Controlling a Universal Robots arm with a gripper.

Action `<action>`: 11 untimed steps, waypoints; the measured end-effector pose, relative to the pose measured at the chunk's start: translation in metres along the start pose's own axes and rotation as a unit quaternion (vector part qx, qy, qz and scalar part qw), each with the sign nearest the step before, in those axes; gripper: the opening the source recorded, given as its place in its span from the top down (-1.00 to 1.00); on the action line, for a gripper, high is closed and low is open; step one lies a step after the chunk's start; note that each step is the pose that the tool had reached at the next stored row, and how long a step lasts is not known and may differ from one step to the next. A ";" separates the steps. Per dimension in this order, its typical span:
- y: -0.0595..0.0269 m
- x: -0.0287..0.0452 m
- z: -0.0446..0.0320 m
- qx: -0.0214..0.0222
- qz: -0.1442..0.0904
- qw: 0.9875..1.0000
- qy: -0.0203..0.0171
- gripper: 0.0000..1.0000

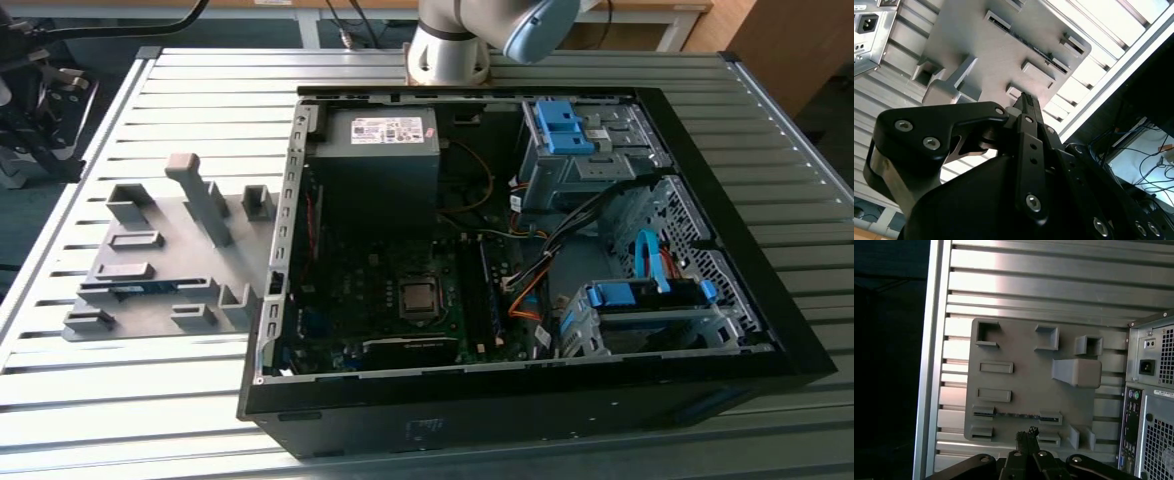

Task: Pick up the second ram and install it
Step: 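Pick up the second ram and move it above second insertion slot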

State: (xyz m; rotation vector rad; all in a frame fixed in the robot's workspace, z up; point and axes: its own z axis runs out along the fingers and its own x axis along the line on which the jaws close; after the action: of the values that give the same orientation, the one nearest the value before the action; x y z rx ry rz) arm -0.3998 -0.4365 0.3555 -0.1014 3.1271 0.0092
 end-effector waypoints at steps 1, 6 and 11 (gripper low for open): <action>0.0000 0.0000 0.0000 0.000 -0.005 1.000 0.000 0.79; -0.0002 -0.0001 0.0000 0.000 -0.029 1.000 0.000 0.79; -0.0003 -0.0001 0.0000 -0.001 -0.049 0.999 0.000 0.79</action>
State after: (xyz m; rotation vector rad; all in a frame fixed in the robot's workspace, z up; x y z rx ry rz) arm -0.3997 -0.4368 0.3555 -0.2549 3.1186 0.0101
